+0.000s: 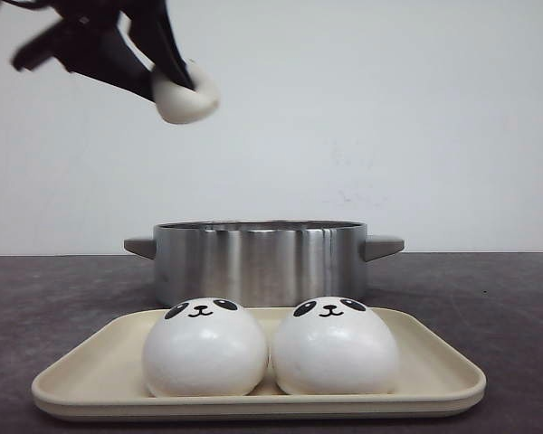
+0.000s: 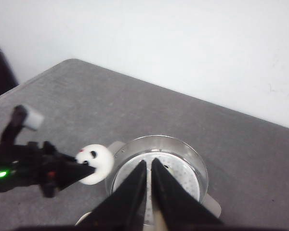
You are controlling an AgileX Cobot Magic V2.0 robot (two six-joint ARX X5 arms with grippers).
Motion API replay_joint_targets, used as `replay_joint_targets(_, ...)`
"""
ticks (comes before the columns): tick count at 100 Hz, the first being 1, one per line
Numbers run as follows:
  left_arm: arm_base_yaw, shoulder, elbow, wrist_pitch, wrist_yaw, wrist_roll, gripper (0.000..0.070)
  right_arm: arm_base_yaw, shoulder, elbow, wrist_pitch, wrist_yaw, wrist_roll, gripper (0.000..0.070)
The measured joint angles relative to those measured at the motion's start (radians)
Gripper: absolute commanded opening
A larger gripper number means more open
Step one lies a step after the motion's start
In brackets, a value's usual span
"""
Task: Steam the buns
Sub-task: 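Grasp the bun with the left gripper and carry it over the pot, then open the left gripper to release the bun into the pot, withdraw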
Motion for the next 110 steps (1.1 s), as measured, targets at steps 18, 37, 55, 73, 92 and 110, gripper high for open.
replay_joint_targets(18,0.045,0.192,0.164,-0.034,0.006,0.063,0.001,0.0,0.001,0.0,-0.002,-0.001,0.001,0.0008)
replay_joint_targets(37,0.068,0.402,0.361,-0.121,0.006,0.118,0.001,0.0,0.001,0.0,-0.002,-0.05,0.026,0.0008)
replay_joint_targets(55,0.087,0.533,0.449,-0.155,-0.004,0.134,0.001,0.0,0.001,0.0,-0.002,-0.051,0.031,0.0008)
replay_joint_targets(73,0.106,0.589,0.449,-0.171,-0.021,0.135,0.0041,0.0,0.001,0.0,-0.002,-0.051,0.031,0.0008)
replay_joint_targets(92,0.117,0.621,0.449,-0.2,-0.021,0.135,0.0327,0.0,0.001,0.0,-0.003,-0.051,0.031,0.0009)
replay_joint_targets(110,0.115,0.621,0.449,-0.195,-0.021,0.135,0.0525,0.0,0.001,0.0,-0.003,-0.051,0.031,0.0008)
